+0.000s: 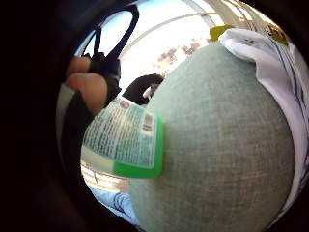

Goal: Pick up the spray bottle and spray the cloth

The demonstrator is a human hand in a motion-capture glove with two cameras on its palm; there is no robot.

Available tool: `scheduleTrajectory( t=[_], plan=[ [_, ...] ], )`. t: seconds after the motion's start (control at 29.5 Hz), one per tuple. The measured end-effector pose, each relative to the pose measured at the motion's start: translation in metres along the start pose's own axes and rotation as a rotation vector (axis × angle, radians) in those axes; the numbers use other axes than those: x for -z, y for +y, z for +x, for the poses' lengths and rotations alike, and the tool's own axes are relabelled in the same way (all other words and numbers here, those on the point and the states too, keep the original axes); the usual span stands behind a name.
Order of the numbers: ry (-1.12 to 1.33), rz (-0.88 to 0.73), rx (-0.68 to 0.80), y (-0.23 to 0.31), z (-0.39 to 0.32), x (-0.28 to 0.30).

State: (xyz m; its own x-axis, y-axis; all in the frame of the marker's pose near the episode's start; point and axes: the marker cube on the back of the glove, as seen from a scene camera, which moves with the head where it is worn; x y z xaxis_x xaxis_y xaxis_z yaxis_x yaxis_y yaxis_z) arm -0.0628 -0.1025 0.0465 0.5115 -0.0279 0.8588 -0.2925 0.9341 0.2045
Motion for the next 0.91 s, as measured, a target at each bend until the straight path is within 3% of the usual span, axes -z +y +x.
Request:
scheduleTrajectory(
  t=[0.37,0.91],
  plan=[
    [0.333,-0.054,-0.054,0.054,-0.01,0.073],
    [0.781,-0.103,-0.108,0.185,-0.013,0.178]
  ],
)
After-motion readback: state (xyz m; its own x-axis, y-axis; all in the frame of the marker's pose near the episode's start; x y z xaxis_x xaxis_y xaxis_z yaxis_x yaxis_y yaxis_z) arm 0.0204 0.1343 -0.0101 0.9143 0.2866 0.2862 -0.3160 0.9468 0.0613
